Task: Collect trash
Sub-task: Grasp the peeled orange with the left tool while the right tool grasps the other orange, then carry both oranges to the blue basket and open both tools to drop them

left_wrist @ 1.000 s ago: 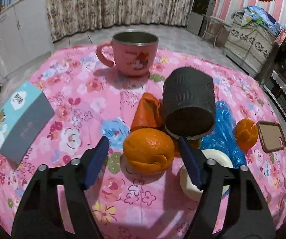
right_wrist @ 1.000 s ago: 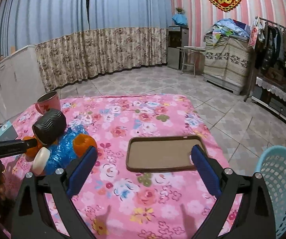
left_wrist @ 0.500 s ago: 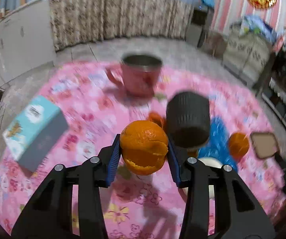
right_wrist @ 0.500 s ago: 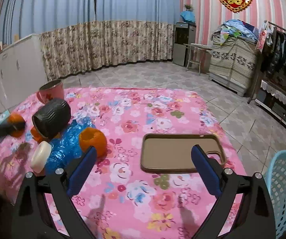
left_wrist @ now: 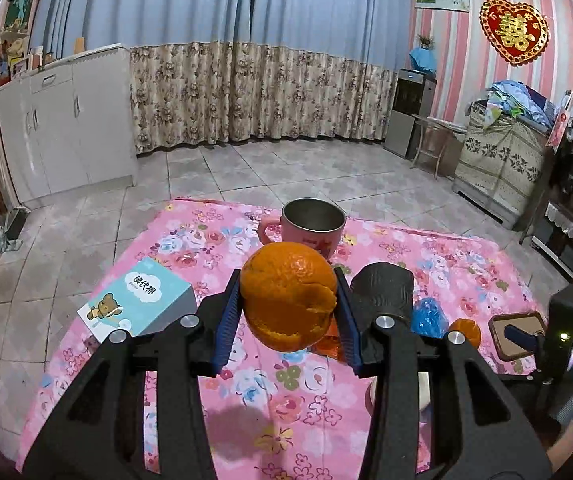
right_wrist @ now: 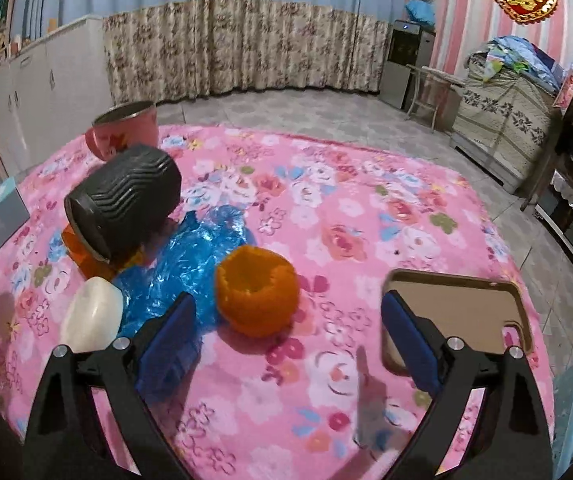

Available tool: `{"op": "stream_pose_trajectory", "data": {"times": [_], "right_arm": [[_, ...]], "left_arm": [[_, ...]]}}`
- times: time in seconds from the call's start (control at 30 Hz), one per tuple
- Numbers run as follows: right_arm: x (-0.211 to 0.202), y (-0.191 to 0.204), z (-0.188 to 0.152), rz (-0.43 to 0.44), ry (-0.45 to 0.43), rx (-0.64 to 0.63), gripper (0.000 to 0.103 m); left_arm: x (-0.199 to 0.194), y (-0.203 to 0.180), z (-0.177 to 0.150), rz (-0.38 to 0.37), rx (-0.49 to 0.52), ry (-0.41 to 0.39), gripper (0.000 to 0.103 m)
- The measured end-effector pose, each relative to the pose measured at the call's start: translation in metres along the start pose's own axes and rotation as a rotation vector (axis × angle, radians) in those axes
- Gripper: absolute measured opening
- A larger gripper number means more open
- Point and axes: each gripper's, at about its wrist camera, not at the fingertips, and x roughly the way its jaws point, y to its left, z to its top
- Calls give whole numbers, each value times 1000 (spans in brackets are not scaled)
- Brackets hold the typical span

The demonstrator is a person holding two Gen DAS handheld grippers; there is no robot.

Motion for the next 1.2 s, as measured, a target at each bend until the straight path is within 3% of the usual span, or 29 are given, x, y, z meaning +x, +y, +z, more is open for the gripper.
{"op": "stream_pose_trajectory", "data": {"times": [0.2,0.33,0.6,0.87,1.2], "right_arm": [[13,4,4,73,55,1,52],[13,4,3,102,56,3,41],[-18,-24,-1,67,-10,49,41],[-76,-55,-11,33,-128,57,41],[-158,-107,-37,0,-220,74,41]], "left_arm": [[-4,4,-2,-4,-8,-8,42],[-6,6,0,4,-12,-16,42],[-6,-1,-1,8,-1,-19,42],[-10,-22,-9,-8,38,-10,42],[-36,-82,-25,-96,105,3,42]]}}
